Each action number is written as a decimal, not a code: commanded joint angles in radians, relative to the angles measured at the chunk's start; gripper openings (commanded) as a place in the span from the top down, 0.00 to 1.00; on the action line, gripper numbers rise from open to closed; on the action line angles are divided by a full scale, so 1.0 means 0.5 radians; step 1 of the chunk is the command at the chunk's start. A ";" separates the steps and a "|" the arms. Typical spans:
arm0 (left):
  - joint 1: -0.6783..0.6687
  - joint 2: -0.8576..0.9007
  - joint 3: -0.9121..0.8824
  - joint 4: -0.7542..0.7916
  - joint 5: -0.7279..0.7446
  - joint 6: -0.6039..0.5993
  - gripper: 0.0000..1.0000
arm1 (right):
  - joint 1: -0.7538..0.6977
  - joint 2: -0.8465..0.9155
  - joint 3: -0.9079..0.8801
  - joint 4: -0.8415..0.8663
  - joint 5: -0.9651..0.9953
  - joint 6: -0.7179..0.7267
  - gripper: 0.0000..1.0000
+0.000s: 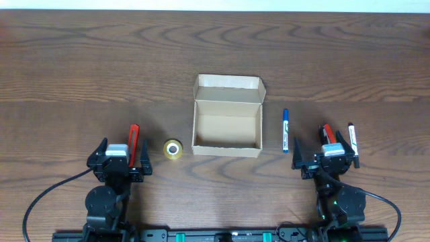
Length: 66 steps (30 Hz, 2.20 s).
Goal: Pack container
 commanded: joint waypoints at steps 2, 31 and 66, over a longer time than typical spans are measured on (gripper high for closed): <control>0.008 -0.018 -0.061 -0.021 0.036 -0.007 0.05 | 0.014 -0.014 -0.011 0.002 -0.021 -0.012 0.01; 0.008 -0.018 -0.061 -0.021 0.036 -0.007 0.05 | 0.014 -0.014 -0.011 0.002 -0.021 -0.012 0.01; 0.008 -0.014 -0.061 -0.015 -0.037 -0.016 0.05 | -0.275 1.682 1.354 -0.717 -0.661 0.590 0.01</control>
